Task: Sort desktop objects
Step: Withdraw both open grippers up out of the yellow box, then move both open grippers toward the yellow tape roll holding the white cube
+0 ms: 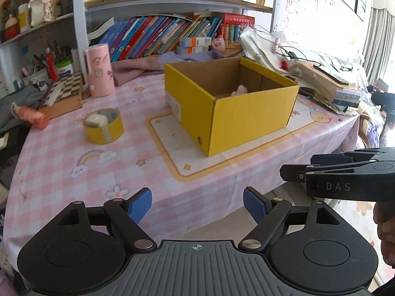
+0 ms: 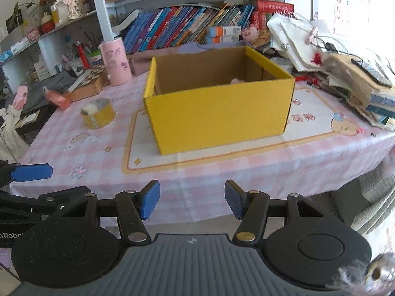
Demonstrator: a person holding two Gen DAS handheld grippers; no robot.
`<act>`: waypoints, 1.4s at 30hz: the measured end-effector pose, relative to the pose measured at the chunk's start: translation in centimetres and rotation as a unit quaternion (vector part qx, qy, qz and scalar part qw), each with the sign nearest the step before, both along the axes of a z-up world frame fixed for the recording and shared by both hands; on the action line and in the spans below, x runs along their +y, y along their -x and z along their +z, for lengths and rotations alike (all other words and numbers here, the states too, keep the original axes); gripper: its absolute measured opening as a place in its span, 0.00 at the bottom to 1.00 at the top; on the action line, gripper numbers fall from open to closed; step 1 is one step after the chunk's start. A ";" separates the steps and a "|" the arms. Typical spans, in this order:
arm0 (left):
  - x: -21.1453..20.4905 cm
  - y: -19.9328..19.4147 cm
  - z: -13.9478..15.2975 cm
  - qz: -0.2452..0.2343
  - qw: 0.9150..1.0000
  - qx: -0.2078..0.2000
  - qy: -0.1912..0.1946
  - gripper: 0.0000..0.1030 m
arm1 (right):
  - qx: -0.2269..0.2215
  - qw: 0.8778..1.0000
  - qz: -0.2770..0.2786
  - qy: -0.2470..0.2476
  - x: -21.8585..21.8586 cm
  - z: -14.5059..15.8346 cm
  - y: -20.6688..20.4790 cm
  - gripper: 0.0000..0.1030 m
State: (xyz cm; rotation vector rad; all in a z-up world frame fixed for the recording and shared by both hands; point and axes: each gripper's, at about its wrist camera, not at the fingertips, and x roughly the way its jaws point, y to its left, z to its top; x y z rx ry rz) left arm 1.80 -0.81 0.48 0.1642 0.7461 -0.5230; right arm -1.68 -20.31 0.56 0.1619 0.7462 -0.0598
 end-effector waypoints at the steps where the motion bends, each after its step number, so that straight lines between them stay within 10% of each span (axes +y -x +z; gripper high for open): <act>1: 0.3 0.1 0.0 0.001 1.000 0.002 0.000 0.81 | 0.001 1.000 0.001 -0.001 0.3 -0.1 0.1 0.54; 42: 10.1 0.4 0.4 0.112 0.994 -0.013 -0.001 0.81 | 0.003 0.988 0.154 0.018 11.6 0.0 -2.3 0.61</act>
